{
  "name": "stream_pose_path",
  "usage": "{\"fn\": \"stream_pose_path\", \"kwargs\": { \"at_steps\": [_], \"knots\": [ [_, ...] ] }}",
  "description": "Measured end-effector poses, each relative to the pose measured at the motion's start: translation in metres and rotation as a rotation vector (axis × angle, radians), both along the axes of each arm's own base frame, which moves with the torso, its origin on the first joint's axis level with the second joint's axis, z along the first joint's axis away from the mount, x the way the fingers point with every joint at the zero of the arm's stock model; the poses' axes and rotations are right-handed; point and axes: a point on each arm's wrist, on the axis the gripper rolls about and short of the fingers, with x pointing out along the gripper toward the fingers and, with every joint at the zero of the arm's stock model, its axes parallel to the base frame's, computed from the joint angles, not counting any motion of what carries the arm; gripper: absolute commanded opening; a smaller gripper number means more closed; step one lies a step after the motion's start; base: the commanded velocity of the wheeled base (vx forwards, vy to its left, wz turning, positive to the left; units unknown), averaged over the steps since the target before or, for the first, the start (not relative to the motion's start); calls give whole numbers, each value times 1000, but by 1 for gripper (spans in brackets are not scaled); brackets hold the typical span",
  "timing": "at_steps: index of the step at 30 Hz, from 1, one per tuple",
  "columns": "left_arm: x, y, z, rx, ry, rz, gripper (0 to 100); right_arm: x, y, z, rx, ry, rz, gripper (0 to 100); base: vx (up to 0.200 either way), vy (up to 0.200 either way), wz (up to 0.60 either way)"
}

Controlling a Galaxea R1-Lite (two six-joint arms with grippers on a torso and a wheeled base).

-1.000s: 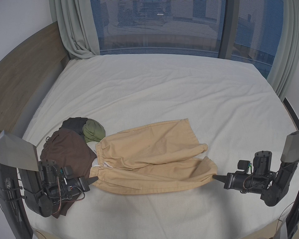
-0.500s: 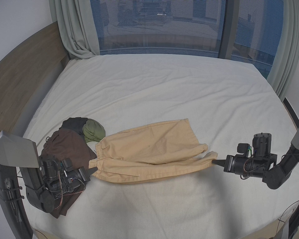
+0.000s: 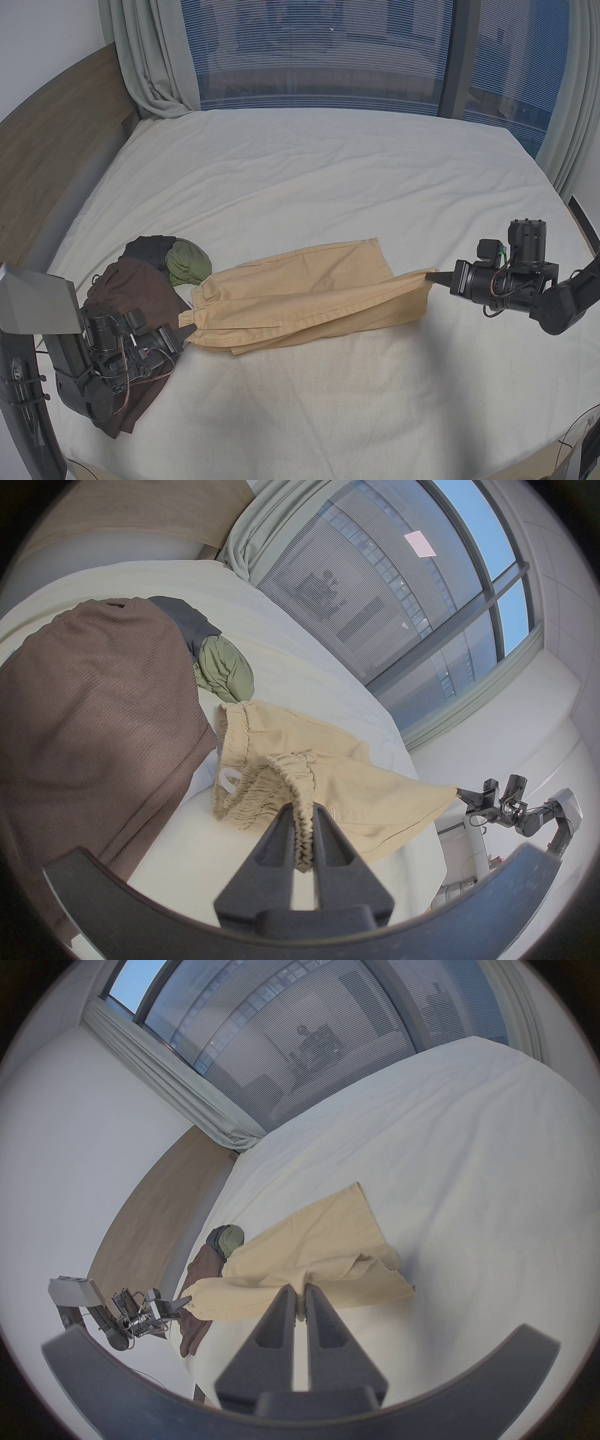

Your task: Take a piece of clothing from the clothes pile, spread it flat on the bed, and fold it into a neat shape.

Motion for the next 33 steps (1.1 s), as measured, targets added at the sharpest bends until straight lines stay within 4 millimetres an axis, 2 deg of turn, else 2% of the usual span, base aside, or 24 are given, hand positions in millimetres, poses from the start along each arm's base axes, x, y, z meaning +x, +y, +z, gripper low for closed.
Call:
{"fn": "stream_pose_path", "kwargs": {
  "at_steps": [8, 23, 33],
  "knots": [
    [7, 0, 0, -17, -6, 35, 0, 17, 2, 18, -2, 5, -5, 0, 0, 0, 0],
    [25, -1, 1, -69, -27, 114, 0, 62, 13, 42, -2, -34, -16, 0, 0, 0, 0],
    [38, -1, -5, -73, -42, 156, 0, 103, 22, 33, -5, -47, -38, 0, 0, 0, 0]
  ]
}}
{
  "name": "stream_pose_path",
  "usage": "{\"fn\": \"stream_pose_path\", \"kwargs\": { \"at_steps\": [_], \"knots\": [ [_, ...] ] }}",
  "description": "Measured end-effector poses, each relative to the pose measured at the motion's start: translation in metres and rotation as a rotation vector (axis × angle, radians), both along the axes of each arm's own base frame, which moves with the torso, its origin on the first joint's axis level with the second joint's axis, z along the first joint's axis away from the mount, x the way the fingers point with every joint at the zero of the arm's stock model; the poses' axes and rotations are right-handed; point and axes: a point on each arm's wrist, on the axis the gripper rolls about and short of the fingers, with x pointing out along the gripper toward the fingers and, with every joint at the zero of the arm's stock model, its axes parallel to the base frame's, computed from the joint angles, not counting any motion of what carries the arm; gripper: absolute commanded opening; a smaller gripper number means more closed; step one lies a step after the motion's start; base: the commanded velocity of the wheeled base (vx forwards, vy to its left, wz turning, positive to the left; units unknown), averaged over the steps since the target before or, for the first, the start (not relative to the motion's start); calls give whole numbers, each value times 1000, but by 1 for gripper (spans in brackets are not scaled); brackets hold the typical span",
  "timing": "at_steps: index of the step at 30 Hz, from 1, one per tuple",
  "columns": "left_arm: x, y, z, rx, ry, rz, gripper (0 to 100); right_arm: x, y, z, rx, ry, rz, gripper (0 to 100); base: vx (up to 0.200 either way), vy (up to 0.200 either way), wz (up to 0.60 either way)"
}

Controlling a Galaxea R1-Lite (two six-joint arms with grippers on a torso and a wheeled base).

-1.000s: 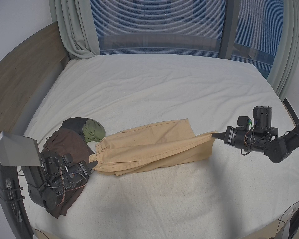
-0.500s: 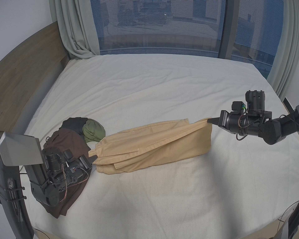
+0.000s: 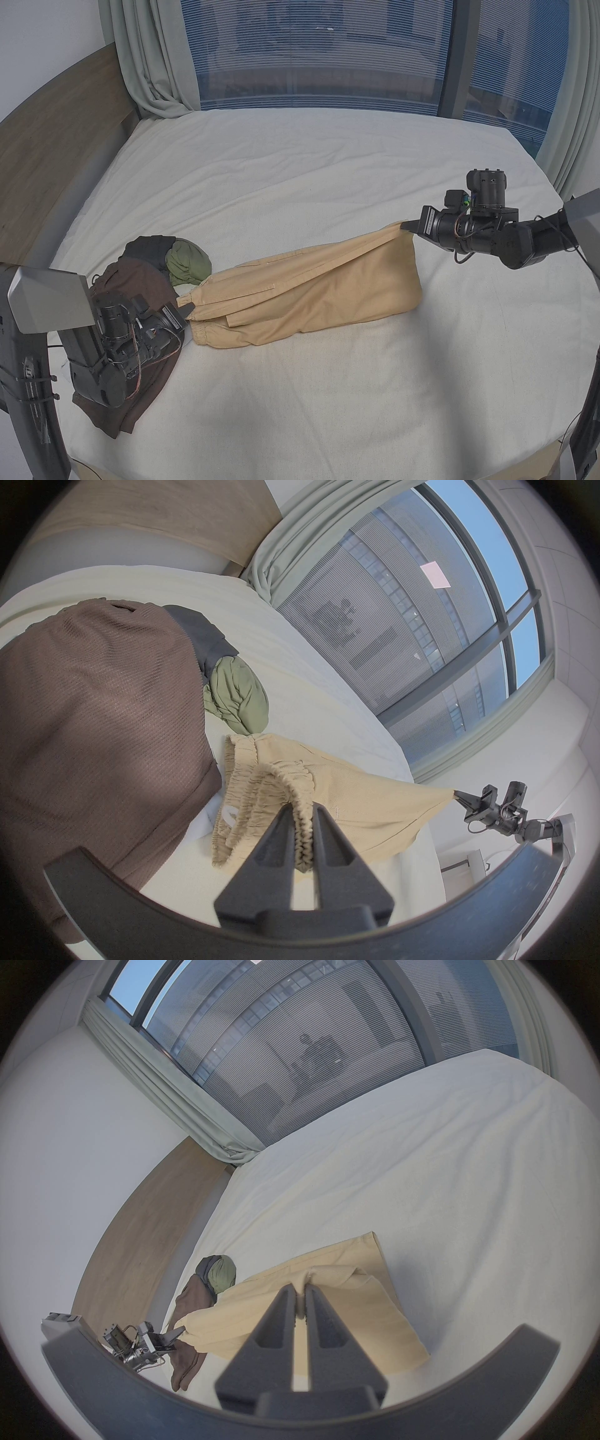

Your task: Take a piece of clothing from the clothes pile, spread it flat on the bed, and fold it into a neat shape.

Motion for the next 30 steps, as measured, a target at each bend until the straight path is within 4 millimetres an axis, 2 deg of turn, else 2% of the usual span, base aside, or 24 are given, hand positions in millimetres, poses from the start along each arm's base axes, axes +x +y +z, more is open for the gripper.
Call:
{"fn": "stream_pose_path", "kwargs": {
  "at_steps": [5, 13, 28, 29, 30],
  "knots": [
    [7, 1, -2, -15, -7, 25, 0, 19, 5, -11, 20, 2, -8, 0, 0, 0, 0],
    [17, 2, -7, -18, -19, 40, 0, 38, 9, -20, 45, -3, -17, 0, 0, 0, 0],
    [28, 2, -11, -18, -41, 59, 0, 64, 13, -35, 74, -50, -41, 0, 0, 0, 0],
    [29, 1, -11, -19, -42, 59, 100, 66, 13, -36, 79, -60, -45, 0, 0, 0, 0],
    [29, 1, -12, -19, -43, 59, 100, 67, 14, -36, 83, -67, -49, 0, 0, 0, 0]
  ]
}}
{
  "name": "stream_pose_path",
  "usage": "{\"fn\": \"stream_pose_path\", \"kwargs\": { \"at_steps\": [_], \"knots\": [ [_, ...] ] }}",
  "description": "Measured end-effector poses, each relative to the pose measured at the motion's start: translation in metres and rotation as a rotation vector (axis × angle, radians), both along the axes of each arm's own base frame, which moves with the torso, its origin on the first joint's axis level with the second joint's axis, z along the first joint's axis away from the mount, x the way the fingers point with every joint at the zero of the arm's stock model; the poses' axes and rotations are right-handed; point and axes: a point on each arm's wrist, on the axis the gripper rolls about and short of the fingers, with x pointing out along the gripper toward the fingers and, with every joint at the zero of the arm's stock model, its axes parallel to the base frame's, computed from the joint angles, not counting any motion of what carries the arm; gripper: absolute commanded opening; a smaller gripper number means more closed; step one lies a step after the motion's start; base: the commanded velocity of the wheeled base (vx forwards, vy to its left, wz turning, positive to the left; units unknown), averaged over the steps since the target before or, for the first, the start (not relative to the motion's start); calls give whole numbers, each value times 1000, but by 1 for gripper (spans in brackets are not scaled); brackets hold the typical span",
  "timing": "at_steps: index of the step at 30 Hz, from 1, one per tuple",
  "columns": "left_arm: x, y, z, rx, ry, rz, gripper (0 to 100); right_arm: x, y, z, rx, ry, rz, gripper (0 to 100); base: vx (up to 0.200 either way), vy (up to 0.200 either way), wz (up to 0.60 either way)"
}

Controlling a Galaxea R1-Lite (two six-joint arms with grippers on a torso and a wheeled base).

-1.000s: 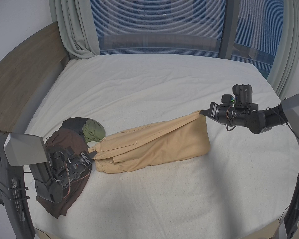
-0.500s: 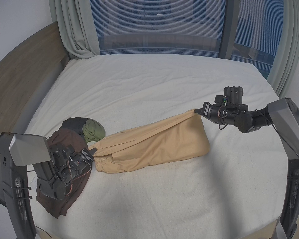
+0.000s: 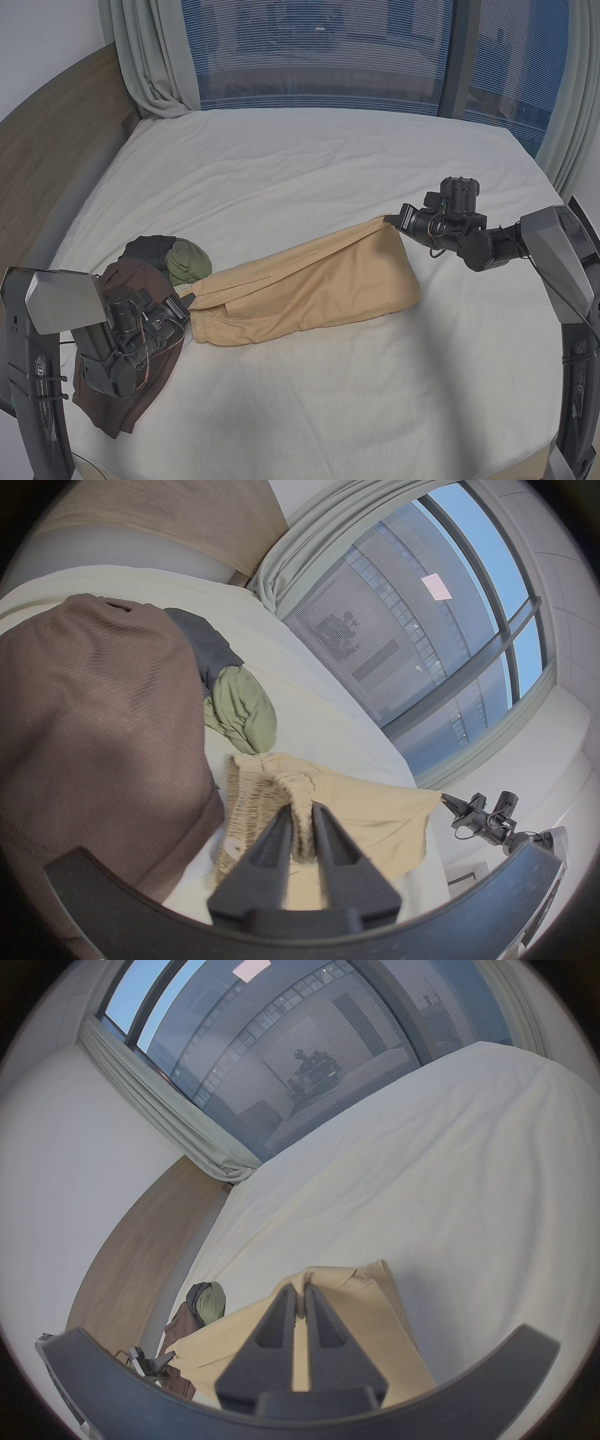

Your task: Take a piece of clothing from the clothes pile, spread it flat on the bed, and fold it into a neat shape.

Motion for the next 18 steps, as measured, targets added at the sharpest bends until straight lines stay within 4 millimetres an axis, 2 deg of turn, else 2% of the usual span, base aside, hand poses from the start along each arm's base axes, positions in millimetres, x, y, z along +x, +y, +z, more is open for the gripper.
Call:
{"fn": "stream_pose_path", "kwargs": {
  "at_steps": [1, 11, 18],
  "knots": [
    [0, 0, 0, 1, 1, 3, 100, 1, 0, -1, 7, -3, -7, 100, 0, 0, 0],
    [8, 3, 0, 0, -23, 31, 100, 6, 2, -2, 32, -47, -9, 100, 0, 0, 0],
    [7, 4, 2, 2, -24, 36, 100, -4, 2, 2, 37, -24, -7, 100, 0, 0, 0]
  ]
}}
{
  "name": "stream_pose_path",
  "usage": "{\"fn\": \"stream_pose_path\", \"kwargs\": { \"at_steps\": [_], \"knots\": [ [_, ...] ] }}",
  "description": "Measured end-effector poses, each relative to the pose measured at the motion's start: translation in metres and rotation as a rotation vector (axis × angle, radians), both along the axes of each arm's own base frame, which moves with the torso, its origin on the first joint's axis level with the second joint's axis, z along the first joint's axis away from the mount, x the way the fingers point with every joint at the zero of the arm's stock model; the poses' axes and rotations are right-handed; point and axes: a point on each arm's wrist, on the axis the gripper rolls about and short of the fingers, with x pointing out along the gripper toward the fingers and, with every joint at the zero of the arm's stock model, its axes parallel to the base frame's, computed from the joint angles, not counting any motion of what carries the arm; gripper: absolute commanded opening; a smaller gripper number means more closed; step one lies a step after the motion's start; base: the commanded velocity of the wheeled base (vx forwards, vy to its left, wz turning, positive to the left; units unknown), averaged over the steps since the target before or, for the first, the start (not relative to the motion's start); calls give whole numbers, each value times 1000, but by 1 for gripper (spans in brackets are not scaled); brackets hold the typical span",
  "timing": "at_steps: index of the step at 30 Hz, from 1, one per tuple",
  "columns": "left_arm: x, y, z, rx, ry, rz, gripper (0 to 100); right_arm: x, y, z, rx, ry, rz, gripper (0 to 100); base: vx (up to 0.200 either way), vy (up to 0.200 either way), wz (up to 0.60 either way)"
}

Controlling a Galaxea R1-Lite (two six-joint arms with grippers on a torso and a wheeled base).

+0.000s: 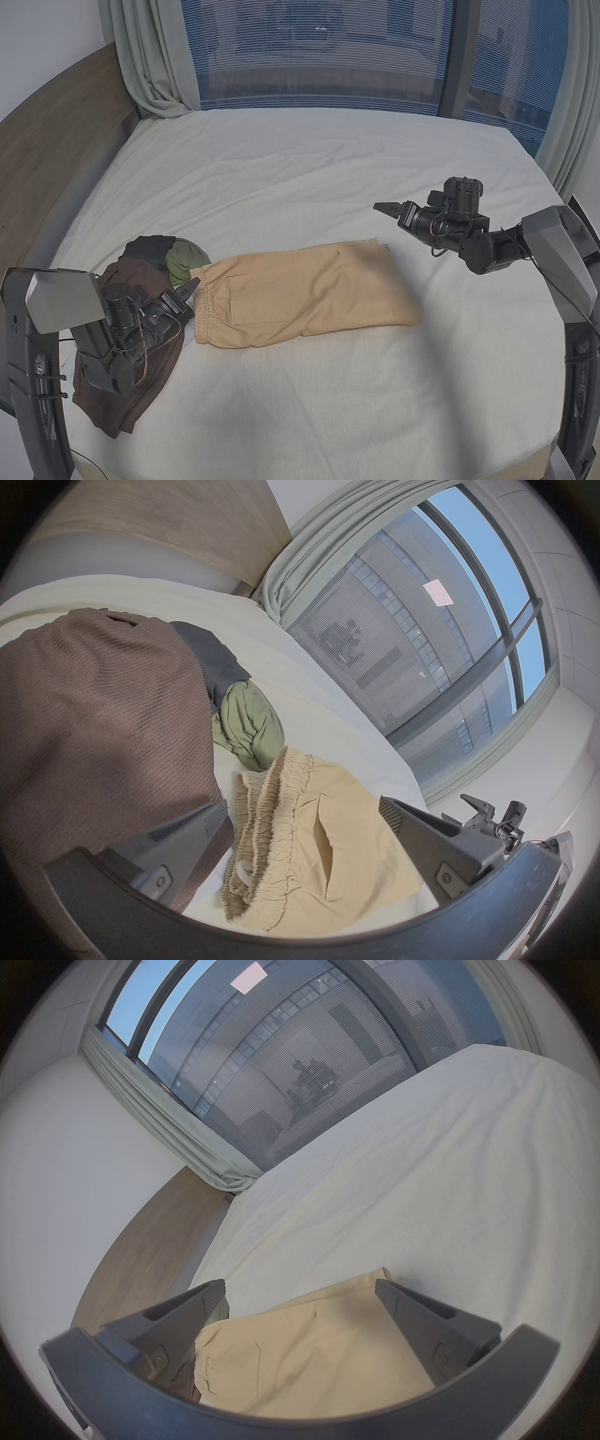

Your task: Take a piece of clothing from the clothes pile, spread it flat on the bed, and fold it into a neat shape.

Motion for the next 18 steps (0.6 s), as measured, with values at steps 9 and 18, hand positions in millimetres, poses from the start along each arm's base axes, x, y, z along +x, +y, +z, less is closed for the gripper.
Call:
{"fn": "stream_pose_path", "kwargs": {
  "at_steps": [9, 18],
  "knots": [
    [-14, -7, 16, -4, -10, -51, 100, -38, -1, -1, -23, 94, 14, 100, 0, 0, 0],
    [-35, -14, 47, 19, -68, -190, 100, -90, -7, 1, -35, 157, 35, 100, 0, 0, 0]
  ]
}}
